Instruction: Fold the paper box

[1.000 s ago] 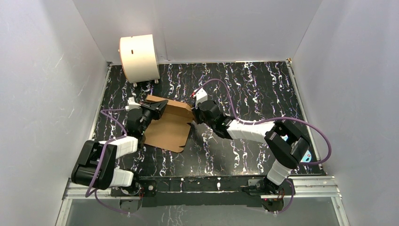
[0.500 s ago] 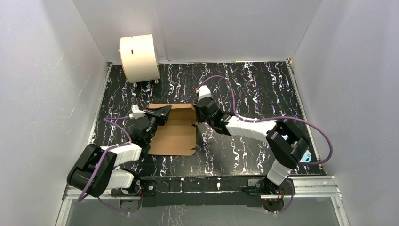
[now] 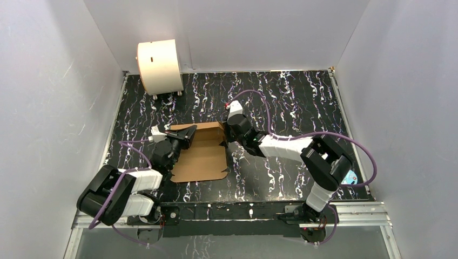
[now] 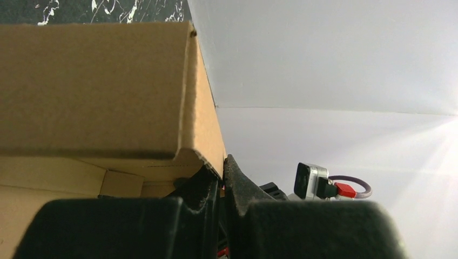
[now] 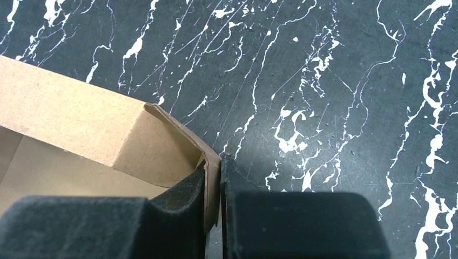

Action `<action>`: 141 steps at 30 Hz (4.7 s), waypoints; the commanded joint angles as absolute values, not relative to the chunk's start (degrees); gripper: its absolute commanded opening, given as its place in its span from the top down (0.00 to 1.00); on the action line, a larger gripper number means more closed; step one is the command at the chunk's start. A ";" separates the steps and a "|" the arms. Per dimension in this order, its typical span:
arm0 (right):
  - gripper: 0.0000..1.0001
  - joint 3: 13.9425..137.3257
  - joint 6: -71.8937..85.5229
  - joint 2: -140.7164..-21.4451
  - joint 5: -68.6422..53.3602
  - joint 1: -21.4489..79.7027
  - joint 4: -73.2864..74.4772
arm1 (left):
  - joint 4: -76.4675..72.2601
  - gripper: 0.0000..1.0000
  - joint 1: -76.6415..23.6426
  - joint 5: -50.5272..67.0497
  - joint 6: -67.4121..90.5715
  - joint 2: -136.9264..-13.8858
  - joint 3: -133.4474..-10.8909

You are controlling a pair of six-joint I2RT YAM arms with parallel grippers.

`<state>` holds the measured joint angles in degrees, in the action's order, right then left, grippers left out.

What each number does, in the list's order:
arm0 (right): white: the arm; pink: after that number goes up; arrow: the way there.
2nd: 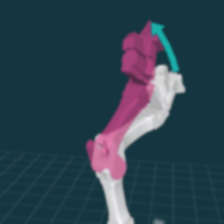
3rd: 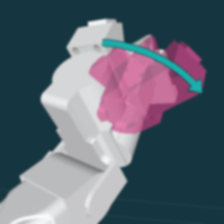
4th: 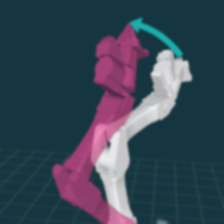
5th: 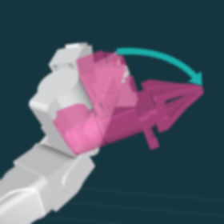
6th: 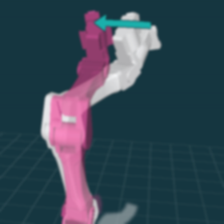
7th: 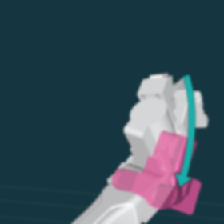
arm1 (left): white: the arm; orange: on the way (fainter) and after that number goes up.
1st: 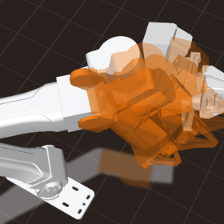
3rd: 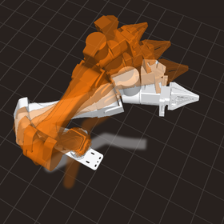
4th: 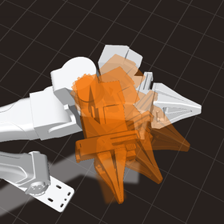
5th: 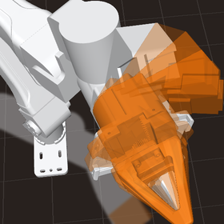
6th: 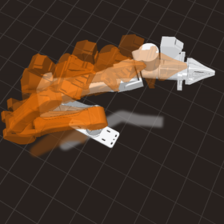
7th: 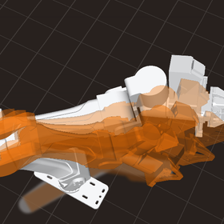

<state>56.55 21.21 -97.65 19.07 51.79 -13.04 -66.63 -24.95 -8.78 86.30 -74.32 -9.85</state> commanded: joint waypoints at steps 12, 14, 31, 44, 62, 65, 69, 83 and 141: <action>0.68 47.60 14.67 -88.41 5.47 50.18 -26.66 | -66.71 1.00 -26.19 -12.15 81.79 -72.04 -6.38; 0.68 46.53 14.44 -87.41 3.03 48.83 -27.03 | -66.80 1.00 -26.19 -12.39 81.65 -71.69 -6.27; 0.61 46.47 16.02 -91.00 -19.17 44.82 -34.78 | -66.67 1.00 -26.22 -11.23 80.99 -71.49 -7.32; 0.35 42.32 12.10 -90.11 -31.14 40.80 -41.83 | -64.03 1.00 -26.21 -10.80 76.66 -69.11 -5.05; 0.30 37.52 3.45 -81.19 -31.15 31.81 -38.03 | -60.93 1.00 -26.19 -10.56 75.77 -68.29 -6.32; 0.41 37.62 2.51 -83.50 -30.04 31.78 -37.74 | -60.72 1.00 -26.21 -10.38 75.73 -68.37 -6.50; 0.43 39.26 2.67 -88.41 -32.47 32.37 -38.52 | -60.63 1.00 -26.20 -10.28 75.77 -68.38 -6.68; 0.35 42.66 2.95 -97.55 -29.44 38.65 -47.11 | -60.20 1.00 -26.28 -9.43 76.33 -68.72 -7.12; 0.85 46.98 -5.79 -100.72 21.55 48.86 -47.68 | -60.01 1.00 -33.95 -9.78 79.76 -66.29 -7.41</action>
<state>43.83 -4.49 -100.49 8.14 50.83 -46.11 -62.35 -31.88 -13.67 81.01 -67.26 -7.62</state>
